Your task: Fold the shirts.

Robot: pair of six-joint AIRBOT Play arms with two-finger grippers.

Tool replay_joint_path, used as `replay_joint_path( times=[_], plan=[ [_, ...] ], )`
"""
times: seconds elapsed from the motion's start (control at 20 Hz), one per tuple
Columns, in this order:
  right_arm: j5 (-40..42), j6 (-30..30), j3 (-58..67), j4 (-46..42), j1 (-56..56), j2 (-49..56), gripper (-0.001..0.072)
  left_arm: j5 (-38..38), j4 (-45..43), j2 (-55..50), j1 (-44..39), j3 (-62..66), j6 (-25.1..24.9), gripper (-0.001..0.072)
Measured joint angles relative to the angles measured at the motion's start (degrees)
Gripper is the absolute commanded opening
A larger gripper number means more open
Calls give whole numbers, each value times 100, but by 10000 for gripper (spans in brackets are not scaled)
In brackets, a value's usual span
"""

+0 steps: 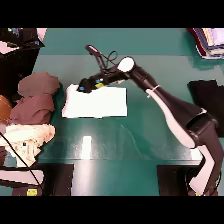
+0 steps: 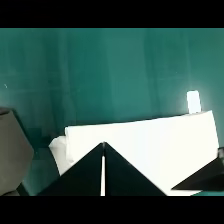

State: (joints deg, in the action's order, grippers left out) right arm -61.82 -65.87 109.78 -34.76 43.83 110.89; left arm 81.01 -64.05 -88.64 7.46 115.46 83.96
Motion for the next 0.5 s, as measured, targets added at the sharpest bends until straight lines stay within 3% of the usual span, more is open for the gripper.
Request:
replay_joint_path(
  times=[0.25, 0.3, 0.35, 0.5],
  plan=[
    [-295, -256, -2061, -645, -1106, -1130, 439, 179, 11, 33, 37, 0, 0, 28],
    [-238, -339, -2509, -713, -1351, -1346, 603, 197, 11, 31, 35, 0, 0, 28],
    [-118, -413, -2966, -721, -1589, -1561, 685, 216, 11, 33, 15, 0, 0, 28],
    [118, -546, -3932, -595, -2068, -1849, 650, 190, 15, 33, -127, 0, -2, 28]
  ],
)
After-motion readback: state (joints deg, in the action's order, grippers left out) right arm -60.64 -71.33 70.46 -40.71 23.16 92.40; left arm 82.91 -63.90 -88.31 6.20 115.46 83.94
